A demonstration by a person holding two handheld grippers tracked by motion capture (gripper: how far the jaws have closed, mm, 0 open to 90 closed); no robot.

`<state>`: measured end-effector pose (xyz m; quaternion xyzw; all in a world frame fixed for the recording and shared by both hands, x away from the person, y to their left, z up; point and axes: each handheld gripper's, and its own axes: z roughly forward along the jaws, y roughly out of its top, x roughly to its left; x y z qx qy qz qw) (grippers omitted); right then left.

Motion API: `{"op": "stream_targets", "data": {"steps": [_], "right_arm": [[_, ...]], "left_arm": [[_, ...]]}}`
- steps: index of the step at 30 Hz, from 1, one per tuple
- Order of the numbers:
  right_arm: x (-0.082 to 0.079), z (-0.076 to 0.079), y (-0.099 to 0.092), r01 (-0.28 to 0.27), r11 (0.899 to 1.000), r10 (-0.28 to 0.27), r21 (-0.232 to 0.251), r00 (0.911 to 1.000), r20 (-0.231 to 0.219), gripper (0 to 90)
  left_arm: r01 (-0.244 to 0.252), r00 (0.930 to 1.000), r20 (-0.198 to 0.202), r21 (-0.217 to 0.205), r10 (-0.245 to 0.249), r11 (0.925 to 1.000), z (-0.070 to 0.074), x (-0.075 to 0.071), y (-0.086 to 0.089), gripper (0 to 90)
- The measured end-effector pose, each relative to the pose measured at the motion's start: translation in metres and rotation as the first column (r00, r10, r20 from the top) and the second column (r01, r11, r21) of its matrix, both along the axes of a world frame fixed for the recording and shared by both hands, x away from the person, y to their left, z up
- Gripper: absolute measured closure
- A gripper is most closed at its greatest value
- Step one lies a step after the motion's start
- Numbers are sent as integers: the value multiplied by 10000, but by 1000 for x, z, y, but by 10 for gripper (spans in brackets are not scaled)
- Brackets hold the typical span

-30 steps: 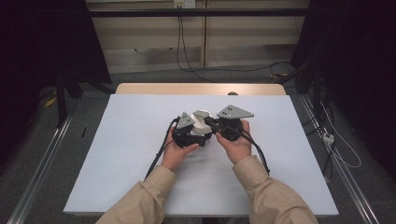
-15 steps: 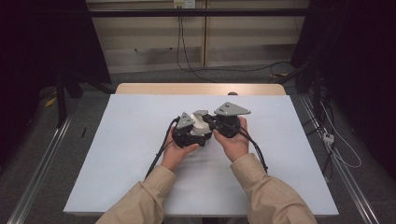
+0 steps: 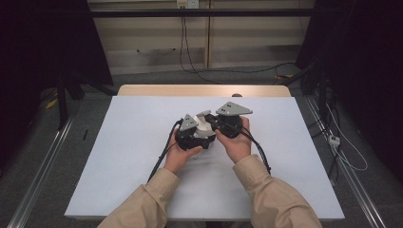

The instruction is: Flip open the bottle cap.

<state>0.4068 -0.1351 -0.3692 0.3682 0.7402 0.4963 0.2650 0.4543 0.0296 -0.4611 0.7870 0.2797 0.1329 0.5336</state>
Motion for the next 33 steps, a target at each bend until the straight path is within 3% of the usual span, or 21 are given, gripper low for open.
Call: {"op": "stream_targets", "data": {"steps": [33], "right_arm": [[13, 5, 7, 73, 9998, -68, -194, 9996, 287, 900]], "left_arm": [[3, 10000, -45, -59, -3, 10000, 0, 0, 0, 178]]}}
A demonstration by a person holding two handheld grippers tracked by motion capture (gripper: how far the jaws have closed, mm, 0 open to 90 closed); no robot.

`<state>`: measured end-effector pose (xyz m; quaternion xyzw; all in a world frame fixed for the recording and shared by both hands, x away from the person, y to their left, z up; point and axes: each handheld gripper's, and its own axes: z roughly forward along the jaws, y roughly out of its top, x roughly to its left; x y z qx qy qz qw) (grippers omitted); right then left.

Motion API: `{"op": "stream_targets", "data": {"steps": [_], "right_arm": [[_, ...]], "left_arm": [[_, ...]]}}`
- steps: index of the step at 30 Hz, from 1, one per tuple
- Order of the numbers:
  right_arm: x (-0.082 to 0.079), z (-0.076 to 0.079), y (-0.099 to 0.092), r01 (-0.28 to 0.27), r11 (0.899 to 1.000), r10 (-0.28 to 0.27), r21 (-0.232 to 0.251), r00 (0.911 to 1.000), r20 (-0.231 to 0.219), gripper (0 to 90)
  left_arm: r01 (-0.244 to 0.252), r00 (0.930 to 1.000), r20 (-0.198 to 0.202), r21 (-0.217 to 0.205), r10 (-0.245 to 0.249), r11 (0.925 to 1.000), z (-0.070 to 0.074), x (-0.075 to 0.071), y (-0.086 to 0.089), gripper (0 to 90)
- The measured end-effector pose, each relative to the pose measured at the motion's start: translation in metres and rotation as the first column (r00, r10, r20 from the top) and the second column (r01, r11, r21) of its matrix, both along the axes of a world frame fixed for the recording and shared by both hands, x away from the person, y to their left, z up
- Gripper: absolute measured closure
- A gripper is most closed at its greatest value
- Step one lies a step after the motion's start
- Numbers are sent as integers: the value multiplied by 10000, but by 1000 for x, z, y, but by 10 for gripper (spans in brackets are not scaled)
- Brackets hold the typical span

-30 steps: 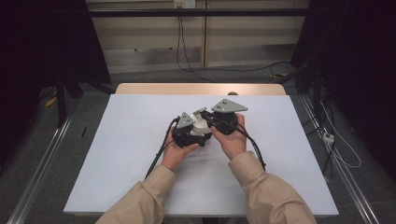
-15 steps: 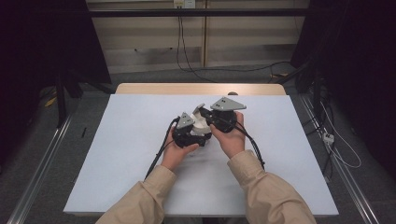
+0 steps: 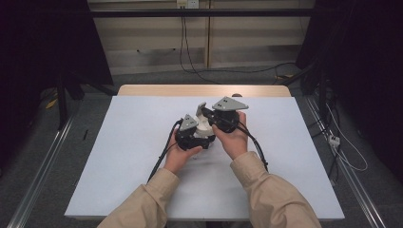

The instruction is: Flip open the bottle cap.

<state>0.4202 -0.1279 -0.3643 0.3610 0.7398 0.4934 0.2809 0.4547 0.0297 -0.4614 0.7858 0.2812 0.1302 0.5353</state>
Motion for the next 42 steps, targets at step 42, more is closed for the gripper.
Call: {"op": "stream_targets", "data": {"steps": [42], "right_arm": [[19, -5, 12, 35, 9999, -35, -110, 10000, -4, 900]], "left_arm": [[15, 10000, 2, 19, -15, 10000, 0, 1, 0, 178]]}}
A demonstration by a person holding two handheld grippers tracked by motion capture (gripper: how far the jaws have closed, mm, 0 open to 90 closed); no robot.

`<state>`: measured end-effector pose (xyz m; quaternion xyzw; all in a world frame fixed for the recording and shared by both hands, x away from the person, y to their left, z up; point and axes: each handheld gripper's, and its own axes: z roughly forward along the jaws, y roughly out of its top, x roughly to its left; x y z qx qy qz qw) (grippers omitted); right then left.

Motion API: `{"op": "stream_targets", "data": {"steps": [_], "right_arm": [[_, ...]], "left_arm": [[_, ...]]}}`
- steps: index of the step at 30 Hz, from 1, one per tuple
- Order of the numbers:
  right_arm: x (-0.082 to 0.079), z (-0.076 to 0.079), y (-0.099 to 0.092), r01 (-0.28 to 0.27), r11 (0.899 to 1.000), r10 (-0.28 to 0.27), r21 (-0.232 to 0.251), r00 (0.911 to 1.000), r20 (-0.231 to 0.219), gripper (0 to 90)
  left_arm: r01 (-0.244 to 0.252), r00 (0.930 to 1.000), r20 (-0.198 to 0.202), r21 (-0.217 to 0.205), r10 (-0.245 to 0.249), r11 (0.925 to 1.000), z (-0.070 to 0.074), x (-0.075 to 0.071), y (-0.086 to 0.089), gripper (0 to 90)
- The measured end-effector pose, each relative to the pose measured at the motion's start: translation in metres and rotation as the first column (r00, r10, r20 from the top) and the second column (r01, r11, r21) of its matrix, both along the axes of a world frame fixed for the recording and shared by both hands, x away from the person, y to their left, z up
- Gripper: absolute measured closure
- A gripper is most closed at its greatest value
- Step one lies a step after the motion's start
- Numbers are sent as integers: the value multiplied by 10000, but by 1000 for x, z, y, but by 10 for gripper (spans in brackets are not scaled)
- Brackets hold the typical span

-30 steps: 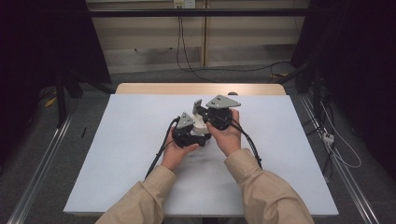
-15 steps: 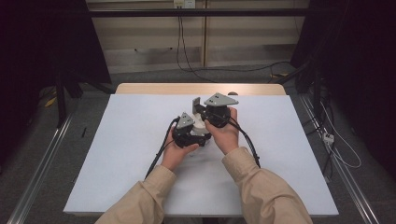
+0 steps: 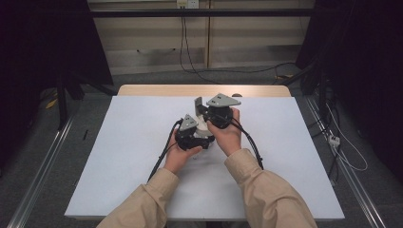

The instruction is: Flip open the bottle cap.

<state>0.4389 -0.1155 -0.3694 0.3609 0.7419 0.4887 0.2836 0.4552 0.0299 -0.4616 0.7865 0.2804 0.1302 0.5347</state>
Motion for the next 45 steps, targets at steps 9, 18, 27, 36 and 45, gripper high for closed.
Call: {"op": "stream_targets", "data": {"steps": [9, 18, 27, 36, 45], "right_arm": [[2, -2, 1, 12, 10000, -12, 29, 10000, -55, 900], [6, -4, 2, -6, 10000, 7, 62, 9999, -117, 900], [8, -6, 3, -13, 9999, 15, 110, 9999, -148, 899], [10, -7, 4, -29, 9999, 32, 137, 9998, -189, 899], [12, -7, 5, -53, 9999, 56, 104, 9998, -205, 900]], "left_arm": [[5, 10000, 6, 5, -5, 10000, 0, 0, 0, 178], [-13, 10000, -19, -3, 13, 10000, 0, 0, 0, 178], [-18, 10000, -32, -16, 18, 10000, 0, 1, 1, 178], [-14, 10000, -56, -46, 13, 10000, 0, 1, 0, 179], [-18, 10000, -77, -59, 17, 10000, 0, 1, 1, 179]]}}
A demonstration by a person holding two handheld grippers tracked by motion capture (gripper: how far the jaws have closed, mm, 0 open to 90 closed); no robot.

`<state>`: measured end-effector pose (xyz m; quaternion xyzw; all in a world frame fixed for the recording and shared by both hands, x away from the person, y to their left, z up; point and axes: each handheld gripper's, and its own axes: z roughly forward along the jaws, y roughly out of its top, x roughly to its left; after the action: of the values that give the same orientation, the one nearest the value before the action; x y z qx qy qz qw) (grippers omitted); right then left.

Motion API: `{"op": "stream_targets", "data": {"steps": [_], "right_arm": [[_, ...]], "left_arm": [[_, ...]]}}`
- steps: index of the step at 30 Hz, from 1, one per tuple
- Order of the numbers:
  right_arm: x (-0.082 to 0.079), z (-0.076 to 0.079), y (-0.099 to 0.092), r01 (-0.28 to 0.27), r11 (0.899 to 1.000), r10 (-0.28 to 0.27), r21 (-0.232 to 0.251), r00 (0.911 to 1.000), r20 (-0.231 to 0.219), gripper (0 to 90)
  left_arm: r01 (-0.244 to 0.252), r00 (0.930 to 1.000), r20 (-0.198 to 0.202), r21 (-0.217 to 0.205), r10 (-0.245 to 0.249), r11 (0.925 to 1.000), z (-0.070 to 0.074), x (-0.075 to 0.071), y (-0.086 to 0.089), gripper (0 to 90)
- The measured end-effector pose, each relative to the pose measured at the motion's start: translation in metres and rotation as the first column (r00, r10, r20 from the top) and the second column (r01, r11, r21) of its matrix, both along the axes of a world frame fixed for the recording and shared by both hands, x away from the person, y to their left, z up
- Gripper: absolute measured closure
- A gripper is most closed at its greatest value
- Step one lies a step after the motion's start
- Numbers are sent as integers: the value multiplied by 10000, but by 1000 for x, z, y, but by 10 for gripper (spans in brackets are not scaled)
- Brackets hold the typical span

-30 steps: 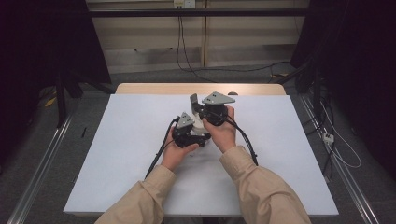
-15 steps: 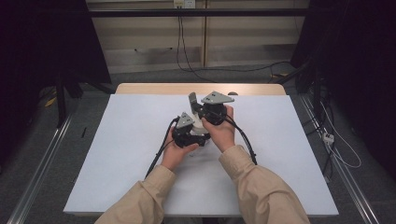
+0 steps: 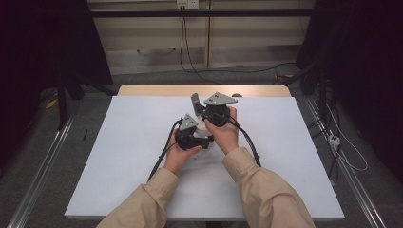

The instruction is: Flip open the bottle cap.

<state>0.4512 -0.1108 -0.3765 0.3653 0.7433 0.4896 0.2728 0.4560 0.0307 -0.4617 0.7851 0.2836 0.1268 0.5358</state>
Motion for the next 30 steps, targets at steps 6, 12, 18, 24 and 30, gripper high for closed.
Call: {"op": "stream_targets", "data": {"steps": [6, 12, 18, 24, 30], "right_arm": [[1, 0, 1, -19, 10000, 19, -24, 10000, -12, 900], [2, 1, 2, -18, 10000, 18, 12, 10000, -23, 900], [4, 0, 4, -9, 10000, 9, 30, 10000, -31, 900], [5, 0, 4, 3, 10000, -3, 10, 10000, -53, 900], [6, -1, 4, -32, 10000, 33, 60, 9999, -101, 900]], "left_arm": [[-23, 10000, -25, 5, 23, 10000, 0, 0, 1, 180], [-34, 10000, 52, 61, 34, 10000, 0, 0, 0, 181], [-30, 10000, 42, 44, 29, 10000, 0, 0, 0, 182], [-30, 10000, 49, 51, 30, 10000, 0, 0, 0, 182], [-39, 10000, 72, 97, 38, 9999, 0, 0, 0, 182]]}}
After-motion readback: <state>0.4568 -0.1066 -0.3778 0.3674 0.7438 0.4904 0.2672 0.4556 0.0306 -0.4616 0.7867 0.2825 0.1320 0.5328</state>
